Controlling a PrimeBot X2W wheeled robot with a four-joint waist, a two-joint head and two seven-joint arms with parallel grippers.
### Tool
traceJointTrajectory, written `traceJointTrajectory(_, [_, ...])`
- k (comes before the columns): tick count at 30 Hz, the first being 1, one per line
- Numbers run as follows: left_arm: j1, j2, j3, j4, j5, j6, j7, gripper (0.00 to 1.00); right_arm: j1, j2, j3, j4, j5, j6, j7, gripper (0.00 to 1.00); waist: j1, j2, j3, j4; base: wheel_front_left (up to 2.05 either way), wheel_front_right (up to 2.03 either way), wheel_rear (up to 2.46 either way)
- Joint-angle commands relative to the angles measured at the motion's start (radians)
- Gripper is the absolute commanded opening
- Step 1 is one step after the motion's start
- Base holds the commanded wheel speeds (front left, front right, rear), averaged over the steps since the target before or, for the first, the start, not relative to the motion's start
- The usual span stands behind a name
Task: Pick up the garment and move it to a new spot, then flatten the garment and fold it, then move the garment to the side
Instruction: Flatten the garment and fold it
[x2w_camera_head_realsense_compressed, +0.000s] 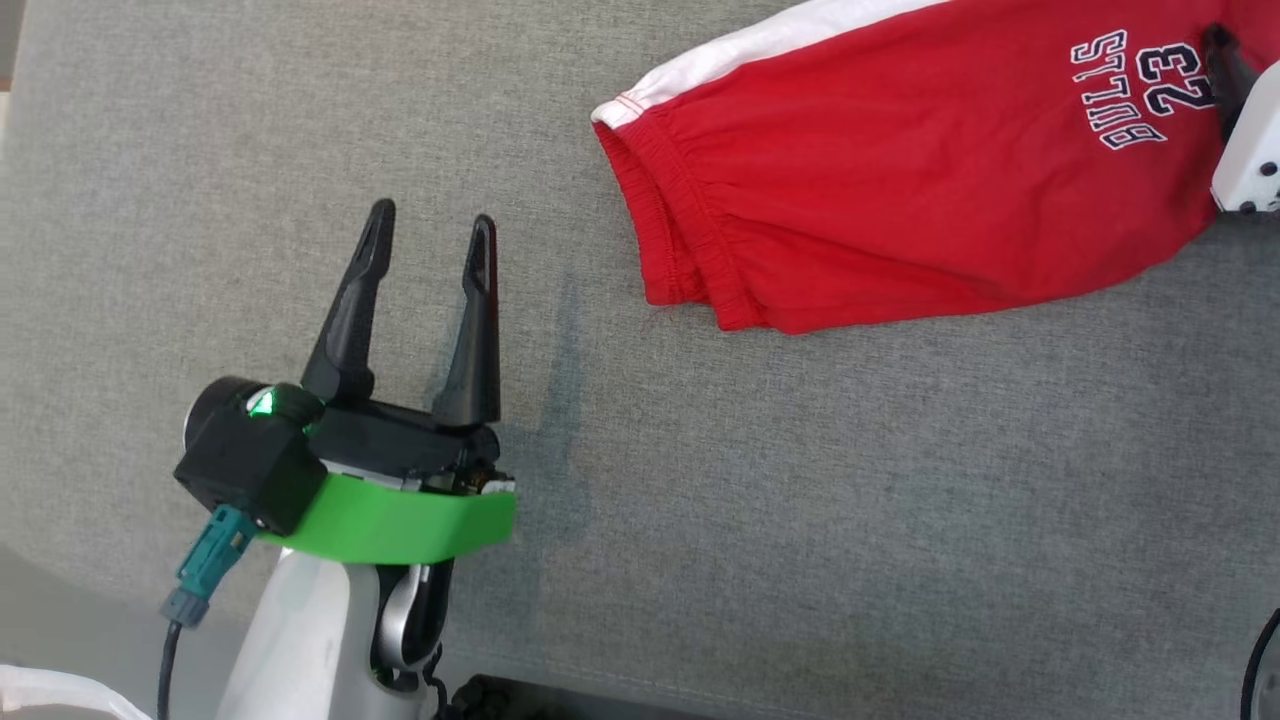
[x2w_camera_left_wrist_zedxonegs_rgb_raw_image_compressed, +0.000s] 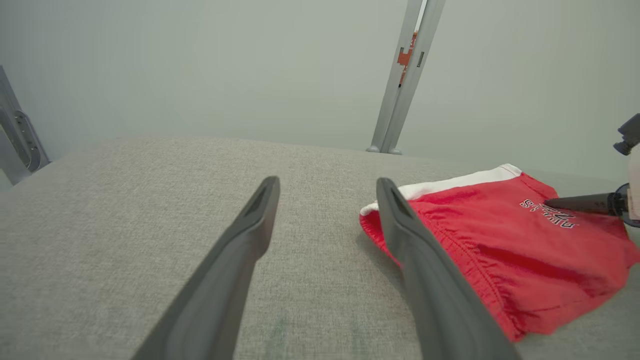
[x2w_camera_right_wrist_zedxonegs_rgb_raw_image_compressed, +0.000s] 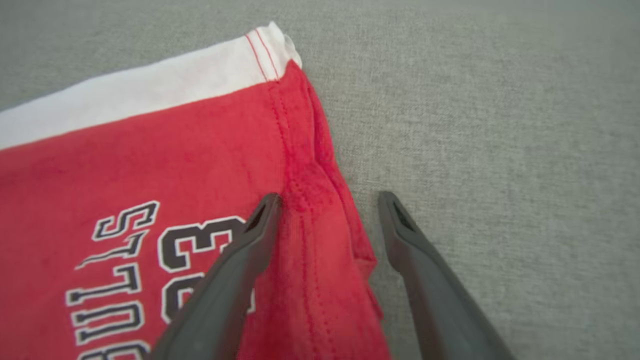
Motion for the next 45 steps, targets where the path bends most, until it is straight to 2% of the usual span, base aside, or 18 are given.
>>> traceJointTrajectory(1, [0.020,-0.002,-0.006,-0.004,-0.013,-0.007,-0.003,1.00,0.002,0.024,-0.004,0.027,0.025,0.000,0.027,0.48,0.0000,0.0000,0.000,0.014,0.00,0.00,0.00])
traceJointTrajectory(2, [0.026,-0.002,-0.007,-0.003,-0.017,-0.006,-0.002,1.00,0.006,0.039,-0.008,0.035,0.040,0.000,0.034,0.00,0.0000,0.0000,-0.004,0.014,0.00,0.00,0.00])
traceJointTrajectory(8, [0.084,-0.002,0.026,-0.001,-0.002,-0.005,-0.003,1.00,0.032,0.113,-0.091,0.012,0.145,0.000,0.010,0.00,0.0000,0.0000,-0.056,-0.042,0.00,0.00,0.00])
traceJointTrajectory(12, [0.136,-0.001,0.053,0.003,0.028,-0.017,-0.003,1.00,0.064,0.105,-0.214,-0.019,0.169,-0.001,-0.012,0.00,0.0000,0.0000,-0.106,-0.080,0.00,0.00,0.00])
traceJointTrajectory(16, [0.165,-0.001,0.067,0.010,0.033,-0.024,-0.003,1.00,0.083,0.086,-0.328,-0.041,0.168,-0.001,-0.020,0.00,0.0000,0.0000,-0.139,-0.083,0.00,0.00,0.00])
traceJointTrajectory(19, [0.177,-0.001,0.070,0.007,0.018,-0.026,-0.003,1.00,0.077,0.080,-0.359,-0.076,0.166,0.000,-0.012,0.00,0.0000,0.0000,-0.152,-0.074,0.00,0.00,0.00])
traceJointTrajectory(23, [0.193,-0.001,0.058,0.006,-0.008,-0.023,-0.003,1.00,0.072,0.104,-0.289,-0.139,0.183,0.000,0.019,0.00,0.0000,0.0000,-0.168,-0.060,0.00,0.00,0.00])
traceJointTrajectory(26, [0.205,-0.002,0.038,0.014,-0.015,-0.021,-0.003,1.00,0.094,0.128,-0.171,-0.169,0.194,0.000,0.053,0.00,0.0000,0.0000,-0.177,-0.048,0.00,0.00,0.00])
traceJointTrajectory(32, [0.201,-0.002,0.003,0.032,-0.037,-0.013,-0.003,1.00,0.123,0.191,0.021,-0.112,0.171,0.000,0.055,0.00,0.0000,0.0000,-0.187,-0.014,0.00,0.00,0.00])
traceJointTrajectory(37, [0.203,-0.001,-0.004,0.040,-0.055,0.001,-0.003,1.00,0.140,0.214,0.081,-0.030,0.145,0.000,0.005,0.00,0.0000,0.0000,-0.198,0.018,0.00,0.00,0.00])
traceJointTrajectory(45, [0.226,-0.002,-0.009,0.054,-0.053,0.009,-0.003,1.00,0.132,0.231,0.093,0.067,0.152,0.000,-0.078,0.00,0.0000,0.0000,-0.221,0.025,0.00,0.00,0.00])
